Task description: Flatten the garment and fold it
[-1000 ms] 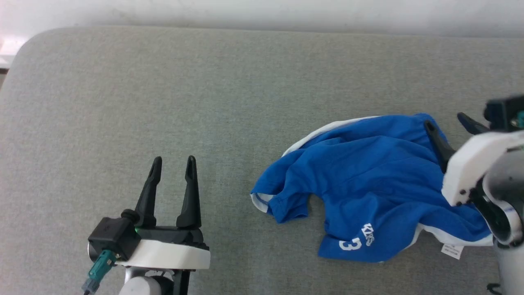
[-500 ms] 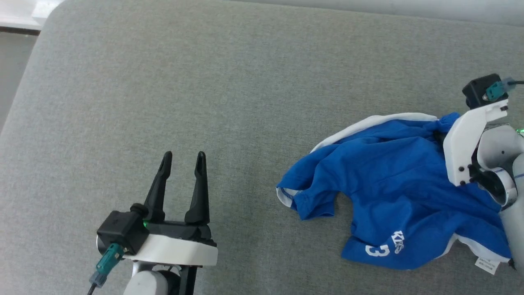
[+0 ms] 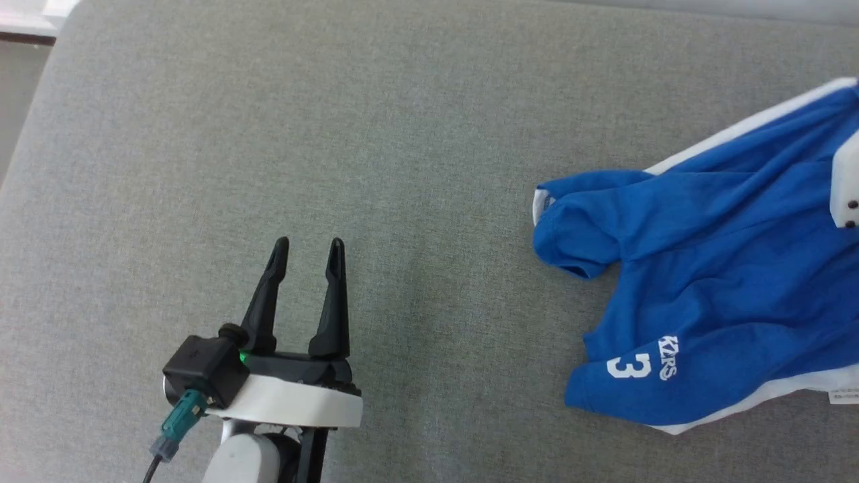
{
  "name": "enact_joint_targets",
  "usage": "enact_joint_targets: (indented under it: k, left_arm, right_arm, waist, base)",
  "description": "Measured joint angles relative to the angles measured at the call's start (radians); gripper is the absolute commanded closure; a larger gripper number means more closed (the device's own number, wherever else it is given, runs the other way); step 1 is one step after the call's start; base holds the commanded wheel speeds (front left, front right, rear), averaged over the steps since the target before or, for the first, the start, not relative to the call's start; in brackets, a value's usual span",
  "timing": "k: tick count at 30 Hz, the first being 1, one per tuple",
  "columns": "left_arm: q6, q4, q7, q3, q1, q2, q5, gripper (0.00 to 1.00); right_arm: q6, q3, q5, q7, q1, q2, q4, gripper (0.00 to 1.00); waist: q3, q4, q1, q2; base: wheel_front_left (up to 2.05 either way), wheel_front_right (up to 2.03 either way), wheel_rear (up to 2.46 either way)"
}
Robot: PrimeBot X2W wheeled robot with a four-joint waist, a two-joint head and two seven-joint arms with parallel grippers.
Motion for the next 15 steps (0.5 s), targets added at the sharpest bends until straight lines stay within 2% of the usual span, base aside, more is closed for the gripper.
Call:
enact_joint_targets:
  k: [2,4,5,11,15]
  left_arm:
    - [0.0,0.003,0.0,-0.002,-0.004,0.0,-0.003,0.0]
    - [0.0,0.005,0.0,-0.001,-0.007,0.0,-0.003,0.0]
    - [0.0,0.006,0.0,-0.001,-0.009,0.0,-0.004,0.0]
    - [0.0,0.015,0.0,0.003,-0.012,0.0,-0.002,0.0]
    - [0.0,0.018,0.0,0.012,-0.01,0.0,0.005,0.0]
  right_arm:
    - [0.0,-0.038,-0.041,-0.013,0.004,0.023,0.033,0.98]
    - [0.0,-0.058,-0.062,-0.022,0.01,0.051,0.059,0.47]
    - [0.0,-0.065,-0.069,-0.031,0.014,0.066,0.068,0.0]
    - [0.0,-0.077,-0.065,-0.145,0.02,0.121,0.05,0.0]
    - [0.0,-0.099,-0.016,-0.27,0.075,0.178,-0.066,0.0]
  waist:
    - [0.008,0.002,0.0,0.0]
    - [0.013,0.003,0.0,0.0]
    - [0.015,0.001,0.0,0.0]
    - [0.004,-0.016,-0.0001,0.0]
    - [-0.024,-0.029,-0.0002,0.0]
  base:
    - [0.0,0.0,0.0]
    - [0.0,0.0,0.0]
    - [0.0,0.0,0.0]
    - [0.0,0.0,0.0]
    - [0.0,0.0,0.0]
